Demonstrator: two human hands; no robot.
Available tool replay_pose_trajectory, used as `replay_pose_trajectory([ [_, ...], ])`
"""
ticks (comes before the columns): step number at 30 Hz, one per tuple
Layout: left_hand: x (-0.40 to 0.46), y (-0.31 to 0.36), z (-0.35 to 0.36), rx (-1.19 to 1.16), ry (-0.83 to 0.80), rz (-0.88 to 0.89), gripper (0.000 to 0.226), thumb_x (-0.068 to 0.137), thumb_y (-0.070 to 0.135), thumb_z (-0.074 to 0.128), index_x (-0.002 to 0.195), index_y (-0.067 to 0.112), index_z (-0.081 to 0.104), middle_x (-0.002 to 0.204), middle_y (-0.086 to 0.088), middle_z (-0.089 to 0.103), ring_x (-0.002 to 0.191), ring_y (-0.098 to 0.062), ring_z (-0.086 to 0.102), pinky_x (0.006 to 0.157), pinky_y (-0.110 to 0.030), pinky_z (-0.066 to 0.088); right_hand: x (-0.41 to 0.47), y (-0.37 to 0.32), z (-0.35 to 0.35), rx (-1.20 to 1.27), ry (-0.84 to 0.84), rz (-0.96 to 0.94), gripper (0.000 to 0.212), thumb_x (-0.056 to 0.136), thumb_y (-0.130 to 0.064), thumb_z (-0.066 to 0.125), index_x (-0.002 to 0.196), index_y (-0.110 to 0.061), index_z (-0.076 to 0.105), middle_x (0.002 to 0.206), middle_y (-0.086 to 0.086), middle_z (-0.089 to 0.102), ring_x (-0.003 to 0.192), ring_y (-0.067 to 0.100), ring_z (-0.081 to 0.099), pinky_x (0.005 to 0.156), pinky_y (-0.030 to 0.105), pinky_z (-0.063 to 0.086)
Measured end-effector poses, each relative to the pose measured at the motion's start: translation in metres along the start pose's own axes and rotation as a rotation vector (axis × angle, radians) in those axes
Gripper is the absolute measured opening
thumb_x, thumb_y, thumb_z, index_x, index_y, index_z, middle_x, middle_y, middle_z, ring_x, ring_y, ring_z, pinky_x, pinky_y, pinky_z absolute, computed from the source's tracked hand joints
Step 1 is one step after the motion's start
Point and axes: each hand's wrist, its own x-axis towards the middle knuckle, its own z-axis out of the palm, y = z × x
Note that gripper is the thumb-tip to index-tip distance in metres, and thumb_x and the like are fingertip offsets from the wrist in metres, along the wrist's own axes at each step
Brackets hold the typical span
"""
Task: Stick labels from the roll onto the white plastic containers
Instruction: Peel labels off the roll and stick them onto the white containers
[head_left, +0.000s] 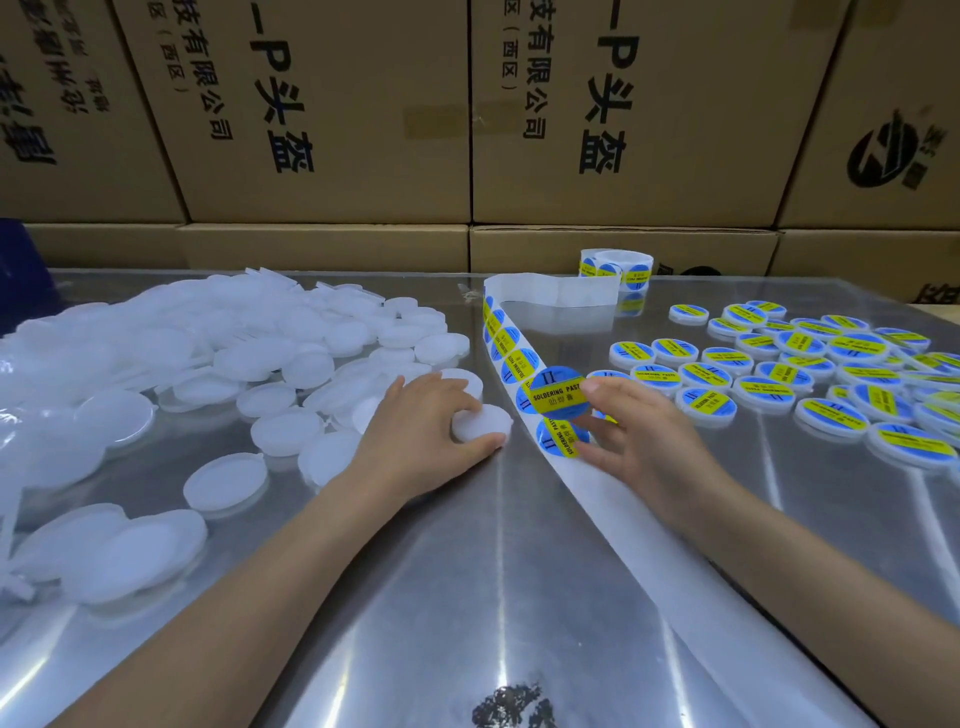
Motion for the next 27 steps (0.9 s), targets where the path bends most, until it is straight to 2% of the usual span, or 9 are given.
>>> replay_pose_trajectory([
  [4,-0.001,0.0,-0.004,0.025,-0.045,0.071,0.045,0.083,0.057,0.057,0.117,0.027,0.06,0.124,0.009,0.059,0.122,-0.012,0.046,0.113,-0.032,0.013,-0.004,0.002,0.006,0.122,-0.091,0.09,0.013,0.083,-0.029,0.062,0.095,-0.024,0.064,0.102,-0.004,0.071,0.096,0.011,0.067,0.073,0.029,0.056],
  [6,-0.002,0.0,-0.005,0.0,-0.012,0.089,0.042,0.081,0.054,0.061,0.115,0.028,0.061,0.118,0.011,0.062,0.113,-0.013,0.051,0.11,-0.029,0.019,-0.004,0.001,0.006,0.132,-0.083,0.105,0.015,0.083,-0.03,0.063,0.097,-0.025,0.064,0.106,-0.004,0.071,0.1,0.011,0.066,0.075,0.03,0.054],
  [9,-0.004,0.003,-0.009,-0.141,0.147,0.143,0.045,0.076,0.042,0.073,0.116,0.025,0.061,0.115,0.01,0.062,0.107,-0.013,0.054,0.092,-0.023,0.036,-0.003,0.001,0.003,0.154,-0.057,0.089,0.009,0.087,-0.026,0.061,0.095,-0.022,0.064,0.105,-0.002,0.071,0.101,0.012,0.065,0.076,0.029,0.054],
  [11,-0.004,0.007,-0.014,-0.232,0.235,0.2,0.05,0.074,0.033,0.077,0.119,0.023,0.059,0.116,0.009,0.062,0.105,-0.013,0.057,0.088,-0.026,0.043,-0.002,0.002,0.001,0.17,-0.045,0.065,0.007,0.086,-0.023,0.061,0.092,-0.02,0.064,0.097,-0.002,0.073,0.094,0.01,0.067,0.072,0.026,0.055],
  [14,-0.006,0.016,-0.017,-0.283,0.269,0.298,0.06,0.071,0.028,0.08,0.125,0.016,0.056,0.121,0.004,0.062,0.101,-0.016,0.059,0.087,-0.036,0.049,-0.002,0.002,0.001,0.165,-0.06,0.035,0.014,0.077,-0.026,0.066,0.088,-0.018,0.066,0.091,-0.002,0.074,0.084,0.008,0.068,0.07,0.022,0.055],
  [17,-0.008,0.024,-0.02,-0.284,0.296,0.359,0.063,0.07,0.031,0.079,0.126,0.014,0.055,0.116,0.002,0.064,0.094,-0.016,0.06,0.082,-0.036,0.051,-0.003,0.001,0.002,0.163,-0.059,0.019,0.024,0.066,-0.03,0.069,0.086,-0.017,0.068,0.09,-0.001,0.074,0.083,0.008,0.069,0.069,0.02,0.056],
  [20,-0.008,0.024,-0.021,-0.252,0.331,0.354,0.064,0.07,0.03,0.079,0.127,0.013,0.055,0.117,0.001,0.064,0.095,-0.016,0.059,0.082,-0.033,0.05,-0.003,0.001,0.001,0.188,-0.05,0.031,0.018,0.075,-0.027,0.067,0.089,-0.017,0.063,0.09,0.0,0.074,0.083,0.01,0.07,0.067,0.023,0.056],
  [24,-0.006,0.017,-0.02,-0.237,0.378,0.211,0.065,0.071,0.024,0.079,0.13,0.017,0.052,0.121,0.005,0.061,0.102,-0.015,0.057,0.085,-0.024,0.044,-0.004,0.002,0.0,0.208,-0.044,0.069,0.005,0.084,-0.022,0.063,0.086,-0.018,0.061,0.089,0.0,0.074,0.083,0.012,0.071,0.063,0.024,0.057],
  [27,-0.006,0.019,-0.02,-0.3,0.352,0.232,0.067,0.071,0.025,0.08,0.131,0.015,0.051,0.118,0.005,0.062,0.091,-0.006,0.051,0.083,-0.017,0.04,-0.005,0.001,0.001,0.193,-0.072,0.082,0.006,0.085,-0.024,0.061,0.089,-0.019,0.064,0.093,-0.001,0.074,0.086,0.01,0.071,0.063,0.022,0.056],
])
